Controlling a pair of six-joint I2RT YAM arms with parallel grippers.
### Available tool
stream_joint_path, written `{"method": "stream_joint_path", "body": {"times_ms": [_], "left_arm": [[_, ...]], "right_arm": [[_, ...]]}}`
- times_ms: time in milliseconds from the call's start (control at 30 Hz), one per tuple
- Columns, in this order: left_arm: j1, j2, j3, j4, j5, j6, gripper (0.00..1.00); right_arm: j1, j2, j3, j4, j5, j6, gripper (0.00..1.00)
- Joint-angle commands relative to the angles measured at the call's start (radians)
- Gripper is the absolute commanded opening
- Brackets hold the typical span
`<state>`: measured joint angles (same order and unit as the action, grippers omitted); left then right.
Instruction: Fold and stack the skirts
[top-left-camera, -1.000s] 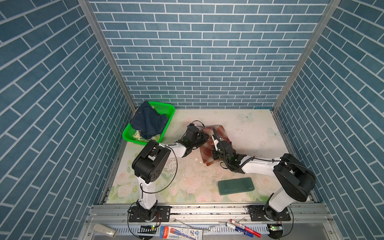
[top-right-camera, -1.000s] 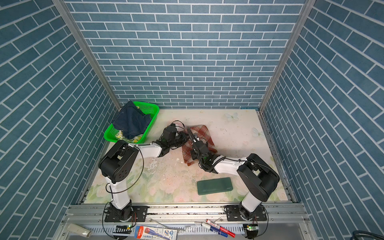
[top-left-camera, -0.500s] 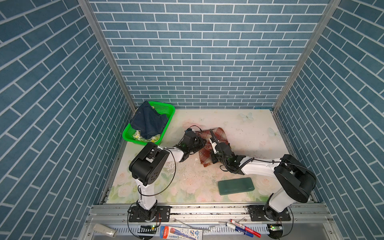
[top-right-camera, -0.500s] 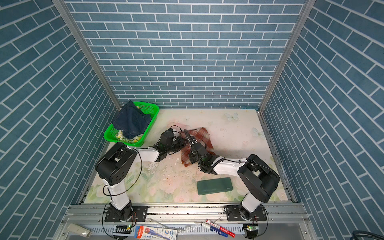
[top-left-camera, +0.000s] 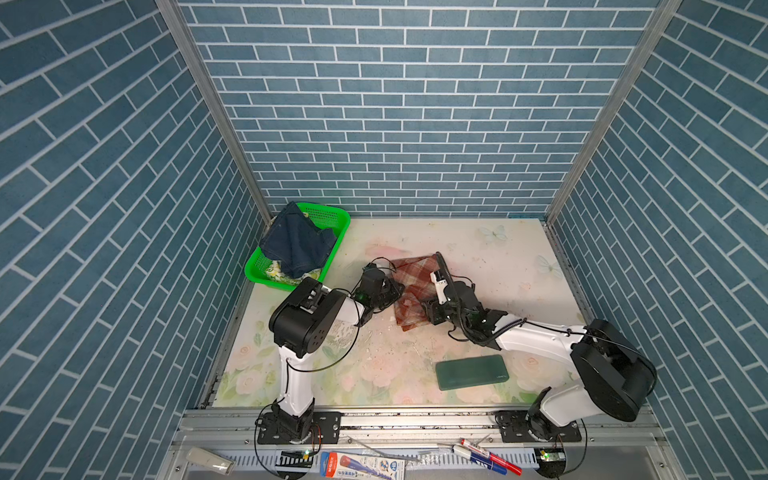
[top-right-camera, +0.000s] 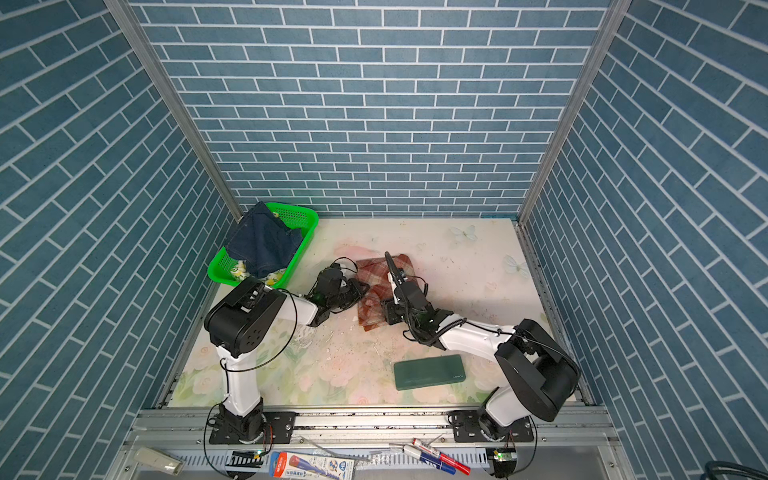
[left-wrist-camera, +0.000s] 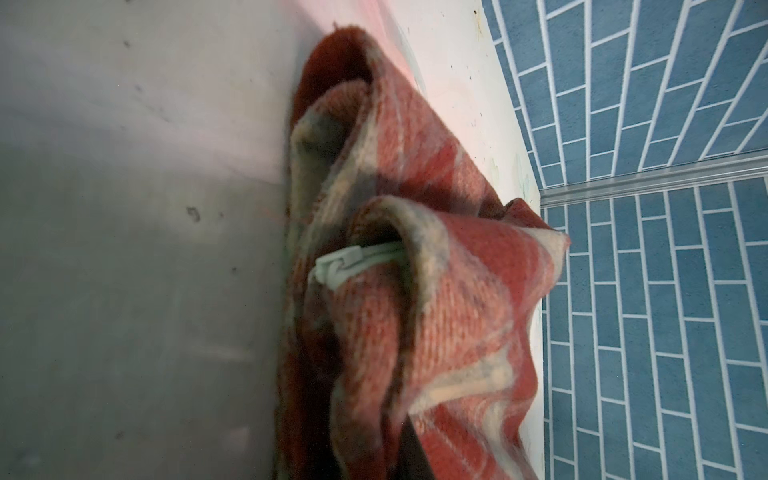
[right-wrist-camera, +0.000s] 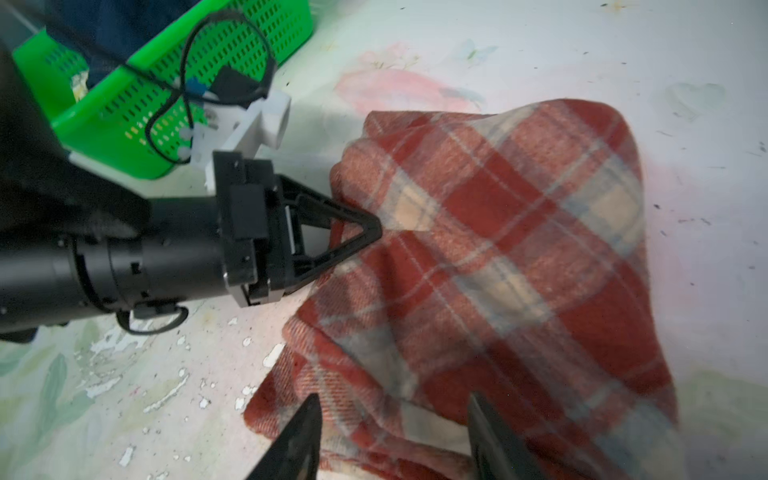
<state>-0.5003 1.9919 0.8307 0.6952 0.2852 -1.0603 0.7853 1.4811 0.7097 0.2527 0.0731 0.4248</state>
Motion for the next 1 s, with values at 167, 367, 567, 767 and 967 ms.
{"method": "stream_joint_path", "body": {"times_ms": [167, 367, 567, 767, 967], "left_arm": [[0.017, 0.049, -0.011, -0.065, -0.017, 0.060, 0.00], [0.017, 0.035, -0.021, -0.065, -0.014, 0.087, 0.00], [0.018, 0.042, -0.017, -0.059, -0.010, 0.090, 0.00], [0.018, 0.027, -0.016, -0.078, -0.012, 0.108, 0.01], [0.018, -0.049, -0.013, -0.066, -0.004, 0.112, 0.39]], "right_arm": [[-0.114, 0.030, 0.108, -0.200, -0.098, 0.120, 0.43], [-0.127, 0.089, 0.104, -0.232, -0.084, 0.136, 0.39], [-0.125, 0.168, -0.033, -0.102, -0.091, 0.172, 0.35], [-0.124, 0.062, -0.122, -0.088, -0.068, 0.192, 0.35], [-0.142, -0.144, -0.071, -0.161, -0.073, 0.181, 0.38]]}}
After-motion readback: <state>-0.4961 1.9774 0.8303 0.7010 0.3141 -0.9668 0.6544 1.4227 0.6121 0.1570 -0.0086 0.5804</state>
